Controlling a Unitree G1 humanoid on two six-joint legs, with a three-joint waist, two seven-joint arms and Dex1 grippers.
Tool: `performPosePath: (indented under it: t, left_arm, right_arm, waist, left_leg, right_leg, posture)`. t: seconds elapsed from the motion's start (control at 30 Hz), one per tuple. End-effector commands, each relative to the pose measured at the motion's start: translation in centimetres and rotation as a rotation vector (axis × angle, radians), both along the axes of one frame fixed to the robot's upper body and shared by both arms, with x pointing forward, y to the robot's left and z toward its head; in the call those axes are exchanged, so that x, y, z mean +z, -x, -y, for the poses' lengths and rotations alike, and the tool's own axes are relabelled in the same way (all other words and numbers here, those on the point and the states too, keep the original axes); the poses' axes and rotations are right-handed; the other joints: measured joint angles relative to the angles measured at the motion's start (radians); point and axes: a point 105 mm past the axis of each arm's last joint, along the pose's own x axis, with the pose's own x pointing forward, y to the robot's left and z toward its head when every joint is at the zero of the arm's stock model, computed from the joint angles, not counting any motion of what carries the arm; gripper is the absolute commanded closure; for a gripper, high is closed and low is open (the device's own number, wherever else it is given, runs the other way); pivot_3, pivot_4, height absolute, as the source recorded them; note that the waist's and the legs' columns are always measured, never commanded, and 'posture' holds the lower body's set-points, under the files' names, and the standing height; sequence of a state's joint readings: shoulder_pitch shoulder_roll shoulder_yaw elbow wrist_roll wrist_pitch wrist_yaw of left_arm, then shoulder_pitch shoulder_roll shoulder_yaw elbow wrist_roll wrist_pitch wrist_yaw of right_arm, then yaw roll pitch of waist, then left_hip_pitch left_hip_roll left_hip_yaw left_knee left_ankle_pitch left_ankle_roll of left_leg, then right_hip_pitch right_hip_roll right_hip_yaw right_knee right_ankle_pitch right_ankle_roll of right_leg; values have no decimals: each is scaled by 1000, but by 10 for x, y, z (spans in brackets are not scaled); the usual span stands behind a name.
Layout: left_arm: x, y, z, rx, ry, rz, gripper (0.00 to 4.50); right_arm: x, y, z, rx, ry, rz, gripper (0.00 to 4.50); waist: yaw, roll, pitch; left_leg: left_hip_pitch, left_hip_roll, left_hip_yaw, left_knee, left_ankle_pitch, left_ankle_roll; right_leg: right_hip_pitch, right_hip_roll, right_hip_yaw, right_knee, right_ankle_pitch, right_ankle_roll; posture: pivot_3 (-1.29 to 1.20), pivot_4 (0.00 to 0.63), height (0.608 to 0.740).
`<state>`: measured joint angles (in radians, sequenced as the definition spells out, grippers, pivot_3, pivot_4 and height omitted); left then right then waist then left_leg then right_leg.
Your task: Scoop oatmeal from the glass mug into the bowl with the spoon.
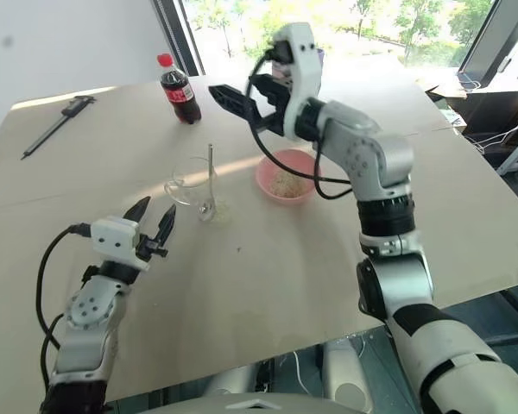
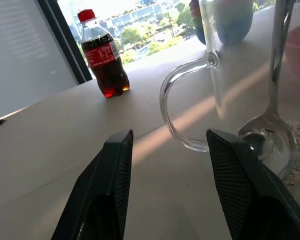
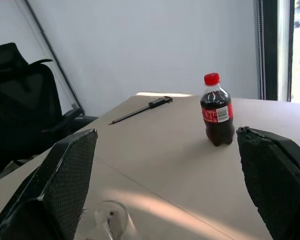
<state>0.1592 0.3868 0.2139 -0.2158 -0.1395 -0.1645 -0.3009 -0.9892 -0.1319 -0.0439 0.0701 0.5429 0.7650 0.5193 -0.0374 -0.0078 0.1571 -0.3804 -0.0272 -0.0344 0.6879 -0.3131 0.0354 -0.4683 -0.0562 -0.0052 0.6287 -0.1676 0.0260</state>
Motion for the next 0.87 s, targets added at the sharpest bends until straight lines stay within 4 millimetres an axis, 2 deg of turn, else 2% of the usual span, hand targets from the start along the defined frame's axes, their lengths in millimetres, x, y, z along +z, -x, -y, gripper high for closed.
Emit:
performPosePath:
  t: [0.03,0.17,0.3,0.4,0.47,0.53,0.63,0.87]
  left_arm:
    - [12,23,2,-4,8,-8,2122]
    - [-3,50,7,-30,55,-142,2122]
    - [-23,75,7,-31,86,-269,2122]
    - [-31,84,3,-24,103,-313,2122]
    - [-34,86,2,-27,102,-325,2122]
    - [-37,87,3,-38,94,-341,2122]
    - [-45,90,8,-73,77,-392,2122]
    - [-44,90,7,-80,60,-387,2122]
  right_arm:
    - [-5,12,33,-37,12,157,0]
    - [-45,26,68,-34,84,144,0]
    - [-92,47,98,-8,165,45,0]
    - [-128,65,112,17,274,15,0]
    - [-151,75,121,30,314,-30,0]
    - [-170,85,127,40,375,-40,0]
    - [-187,95,133,47,428,-58,0]
    - [-198,94,141,32,455,-46,0]
  waist:
    - [3,-1,-1]
    - [5,-1,0]
    - [6,-1,0]
    - [10,0,3]
    - [11,1,5]
    - [11,0,5]
    - [12,0,5]
    - [17,-1,5]
  left_leg:
    - [0,0,0,0,0,0]
    - [0,1,0,-1,-1,1]
    - [3,2,0,-1,-3,6]
    - [7,3,0,-1,-4,6]
    - [18,3,2,-1,-5,9]
    - [21,4,3,0,-6,10]
    - [23,3,4,0,-6,10]
    - [25,4,6,0,-6,10]
  right_leg:
    - [0,0,0,-1,0,0]
    - [2,0,1,-3,0,0]
    - [4,2,-1,-3,0,0]
    - [8,7,-2,-3,-1,0]
    - [20,9,-1,-5,-4,3]
    - [22,9,0,-5,-8,3]
    - [24,9,1,-5,-8,3]
    - [25,10,3,-4,-8,3]
  posture:
    - [0,150,740]
    - [0,150,740]
    - [0,150,740]
    - [0,150,740]
    - [0,150,740]
    - [0,150,740]
    - [0,150,740]
    - [0,150,740]
